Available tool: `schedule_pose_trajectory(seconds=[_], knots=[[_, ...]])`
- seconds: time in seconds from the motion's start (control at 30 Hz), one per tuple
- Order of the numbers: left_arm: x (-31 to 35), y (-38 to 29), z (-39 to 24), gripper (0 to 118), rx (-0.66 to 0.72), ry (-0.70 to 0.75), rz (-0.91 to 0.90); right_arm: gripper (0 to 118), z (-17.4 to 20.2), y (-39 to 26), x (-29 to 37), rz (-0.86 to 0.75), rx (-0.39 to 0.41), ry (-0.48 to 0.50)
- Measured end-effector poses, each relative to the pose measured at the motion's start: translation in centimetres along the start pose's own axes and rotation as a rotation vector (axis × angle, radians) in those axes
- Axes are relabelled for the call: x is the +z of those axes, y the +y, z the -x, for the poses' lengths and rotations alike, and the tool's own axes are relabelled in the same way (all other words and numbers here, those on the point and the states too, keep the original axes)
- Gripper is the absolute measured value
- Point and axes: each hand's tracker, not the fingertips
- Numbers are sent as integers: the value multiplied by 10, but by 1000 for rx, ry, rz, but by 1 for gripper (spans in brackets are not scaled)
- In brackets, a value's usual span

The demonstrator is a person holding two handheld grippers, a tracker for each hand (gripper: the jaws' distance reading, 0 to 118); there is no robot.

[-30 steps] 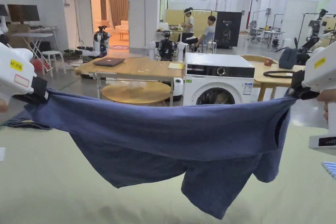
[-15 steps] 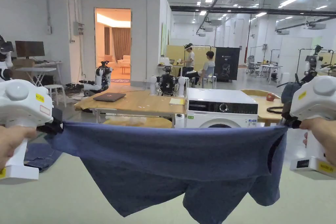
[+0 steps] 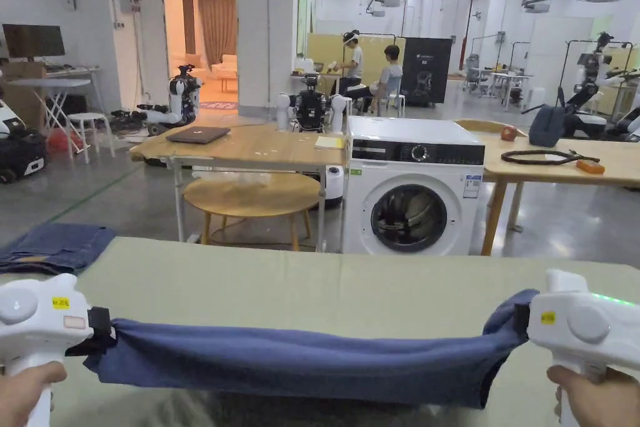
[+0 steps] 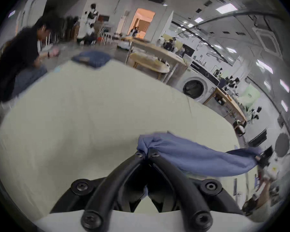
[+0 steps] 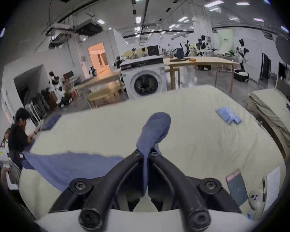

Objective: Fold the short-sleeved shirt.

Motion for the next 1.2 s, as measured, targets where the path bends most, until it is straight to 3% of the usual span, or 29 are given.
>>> schedule_pose_trajectory(seconds=[0.17, 0.33, 0.4, 0.53, 0.77, 0.93, 0.97, 1.0, 1.03, 1.07, 1.1, 1.2], knots=[[-7, -92, 45, 0, -68, 25, 93, 1, -34, -115, 28, 121, -27, 12], [40, -177, 63, 0, -57, -27, 110, 1, -71, -199, 79, 153, -173, 54], [56, -199, 69, 0, -85, -23, 110, 1, -77, -221, 106, 149, -189, 53], [98, -230, 86, 0, -66, -68, 110, 1, -95, -251, 147, 163, -234, 104], [157, -262, 117, 0, -51, -49, 149, 1, -120, -285, 207, 200, -271, 103], [169, -283, 119, 0, -90, -62, 172, 6, -128, -310, 210, 245, -248, 110], [169, -283, 122, 19, -66, -103, 136, 20, -127, -311, 210, 245, -247, 87], [169, -282, 124, 54, -21, -140, 134, 43, -128, -310, 210, 244, -248, 52], [170, -279, 124, 94, 40, -145, 123, 72, -129, -306, 210, 244, -243, 31], [172, -277, 123, 109, 64, -138, 94, 104, -129, -305, 214, 236, -246, 32], [173, -268, 128, 109, 65, -134, 79, 109, -127, -298, 216, 233, -244, 14], [188, -246, 100, 109, 16, -155, 8, 109, -106, -267, 233, 131, -109, -25]])
